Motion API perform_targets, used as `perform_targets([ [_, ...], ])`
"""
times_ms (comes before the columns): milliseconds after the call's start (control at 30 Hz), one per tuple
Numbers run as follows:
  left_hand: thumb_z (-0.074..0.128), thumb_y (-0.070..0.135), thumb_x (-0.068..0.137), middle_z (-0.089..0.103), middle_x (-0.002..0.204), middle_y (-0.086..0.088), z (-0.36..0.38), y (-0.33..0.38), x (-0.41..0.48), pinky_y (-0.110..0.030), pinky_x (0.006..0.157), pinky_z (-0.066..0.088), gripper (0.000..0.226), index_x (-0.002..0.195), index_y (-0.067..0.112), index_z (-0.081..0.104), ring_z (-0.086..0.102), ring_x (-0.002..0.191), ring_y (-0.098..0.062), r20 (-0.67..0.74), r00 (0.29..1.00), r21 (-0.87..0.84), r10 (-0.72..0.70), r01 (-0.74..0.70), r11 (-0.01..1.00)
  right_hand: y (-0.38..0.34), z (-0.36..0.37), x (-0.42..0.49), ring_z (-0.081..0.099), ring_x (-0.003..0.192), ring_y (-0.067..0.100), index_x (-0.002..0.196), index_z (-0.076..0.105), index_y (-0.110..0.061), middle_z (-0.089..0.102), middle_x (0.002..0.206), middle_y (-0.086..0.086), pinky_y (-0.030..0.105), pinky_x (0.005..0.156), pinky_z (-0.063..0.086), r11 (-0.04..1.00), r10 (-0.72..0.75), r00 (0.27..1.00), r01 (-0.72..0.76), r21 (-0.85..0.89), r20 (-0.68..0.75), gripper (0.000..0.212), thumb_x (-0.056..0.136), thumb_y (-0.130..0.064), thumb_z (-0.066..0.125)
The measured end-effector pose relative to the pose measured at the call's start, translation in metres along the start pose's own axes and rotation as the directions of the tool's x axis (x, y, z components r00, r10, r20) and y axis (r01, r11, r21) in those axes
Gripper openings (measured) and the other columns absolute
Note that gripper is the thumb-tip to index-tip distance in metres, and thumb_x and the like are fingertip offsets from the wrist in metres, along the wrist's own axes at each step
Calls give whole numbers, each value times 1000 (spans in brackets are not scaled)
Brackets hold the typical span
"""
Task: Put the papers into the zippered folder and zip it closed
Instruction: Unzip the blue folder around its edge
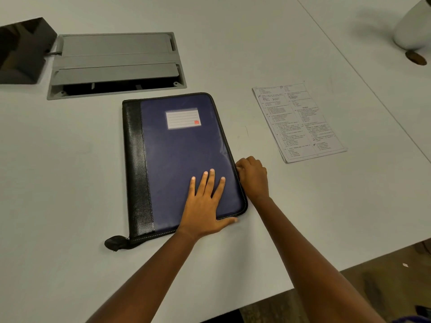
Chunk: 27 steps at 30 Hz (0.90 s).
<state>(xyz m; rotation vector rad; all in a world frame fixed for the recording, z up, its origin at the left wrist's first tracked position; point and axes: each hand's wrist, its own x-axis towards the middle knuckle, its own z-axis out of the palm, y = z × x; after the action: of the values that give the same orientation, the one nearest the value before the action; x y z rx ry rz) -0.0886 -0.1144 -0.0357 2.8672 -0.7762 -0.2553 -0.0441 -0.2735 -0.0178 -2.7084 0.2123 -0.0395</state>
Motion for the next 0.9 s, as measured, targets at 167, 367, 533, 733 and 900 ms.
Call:
perform_targets([
  [167, 34, 78, 74, -3, 157, -15, -7, -6, 4, -52, 115, -8, 102, 147, 18, -4, -3, 145, -32, 25, 997, 54, 67, -68, 996, 0, -7, 4, 54, 93, 31, 96, 61, -3, 63, 104, 15, 39, 77, 39, 994, -81, 997, 80, -73, -8, 17, 91, -7, 45],
  [367, 36, 74, 77, 10, 156, -17, -17, -5, 11, -50, 117, -4, 99, 147, 12, 2, 7, 145, -33, 4, 995, 82, 98, -98, 992, 2, -17, 4, 57, 85, 35, 86, 64, -2, 67, 92, 17, 42, 74, 39, 974, -170, 983, 157, -162, -71, 12, 84, 2, 53],
  [533, 39, 73, 77, 16, 154, -19, -23, -5, 21, -51, 117, -1, 99, 146, 10, 6, 11, 144, -34, -26, 996, 91, 87, -84, 992, 10, -20, -11, 59, 74, 35, 78, 65, -3, 68, 81, 16, 42, 68, 43, 968, -188, 975, 164, -189, -119, 11, 76, 8, 61],
  [733, 42, 71, 77, 16, 155, -18, -28, -2, 31, -51, 117, -1, 100, 146, 9, 5, 11, 144, -35, -35, 998, 111, 56, -52, 992, 18, -22, -32, 61, 70, 33, 73, 65, -4, 69, 77, 15, 40, 65, 46, 974, -163, 972, 131, -184, -172, 16, 68, 11, 68],
  [900, 43, 71, 77, 17, 154, -19, -29, 2, 42, -52, 116, 0, 100, 146, 8, 7, 12, 143, -36, -50, 999, 119, 22, -16, 993, 22, -20, -57, 60, 68, 34, 71, 65, -3, 68, 74, 15, 40, 65, 47, 984, -117, 970, 84, -158, -213, 15, 69, 11, 67],
])
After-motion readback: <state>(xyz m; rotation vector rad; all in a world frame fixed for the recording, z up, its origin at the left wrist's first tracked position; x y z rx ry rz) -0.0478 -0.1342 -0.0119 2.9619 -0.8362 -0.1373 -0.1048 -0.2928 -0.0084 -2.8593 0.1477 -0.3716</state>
